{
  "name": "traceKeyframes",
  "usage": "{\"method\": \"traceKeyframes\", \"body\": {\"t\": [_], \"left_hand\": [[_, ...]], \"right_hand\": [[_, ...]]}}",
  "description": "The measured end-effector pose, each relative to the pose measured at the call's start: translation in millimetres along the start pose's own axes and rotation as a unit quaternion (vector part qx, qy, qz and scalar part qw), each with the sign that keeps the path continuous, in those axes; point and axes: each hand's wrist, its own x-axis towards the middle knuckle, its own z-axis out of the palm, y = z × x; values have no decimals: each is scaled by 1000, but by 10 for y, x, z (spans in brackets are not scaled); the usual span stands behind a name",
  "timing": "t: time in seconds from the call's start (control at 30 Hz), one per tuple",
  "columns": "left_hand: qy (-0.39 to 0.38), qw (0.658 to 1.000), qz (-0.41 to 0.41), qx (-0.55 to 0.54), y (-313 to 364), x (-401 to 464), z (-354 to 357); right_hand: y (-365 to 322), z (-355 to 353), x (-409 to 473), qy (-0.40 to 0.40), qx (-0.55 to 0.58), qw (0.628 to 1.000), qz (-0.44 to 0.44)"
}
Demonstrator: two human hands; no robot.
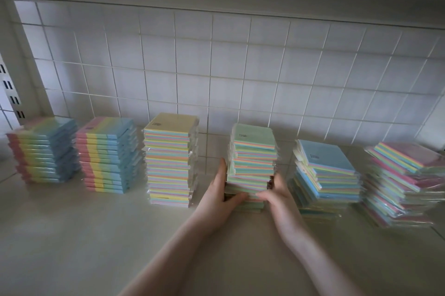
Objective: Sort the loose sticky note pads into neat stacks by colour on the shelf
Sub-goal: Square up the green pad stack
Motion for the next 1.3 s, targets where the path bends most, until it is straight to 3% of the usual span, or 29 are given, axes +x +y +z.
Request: {"method": "traceKeyframes", "body": {"t": [0.27, 0.4, 0.5, 0.63, 0.73, 0.87, 1.03, 1.3], "left_hand": [[-9, 1000, 12, -2, 4, -6, -18], [-67, 990, 21, -125, 121, -50, -126], [-17, 967, -42, -251, 204, -29, -151], [48, 952, -86, -288, 367, 139, -112], [61, 932, -92, -344, 430, 300, -78], [86, 929, -132, -335, 453, 370, -42], [87, 938, -104, -319, 492, 324, -26], [106, 943, -21, -314, 438, 325, 10]], "right_hand": [[-80, 3, 12, -5, -12, 1000, 22], [-213, 30, 24, 49, 38, 998, 23], [-335, 43, 84, 92, 68, 993, 33], [-427, -27, 165, 146, -42, 987, 58], [-469, -1, 244, 164, -53, 983, 67], [-497, 169, 336, 157, 65, 982, 80], [-309, 227, 363, 159, 25, 977, 143], [-499, 253, 280, 142, -61, 977, 150]]}}
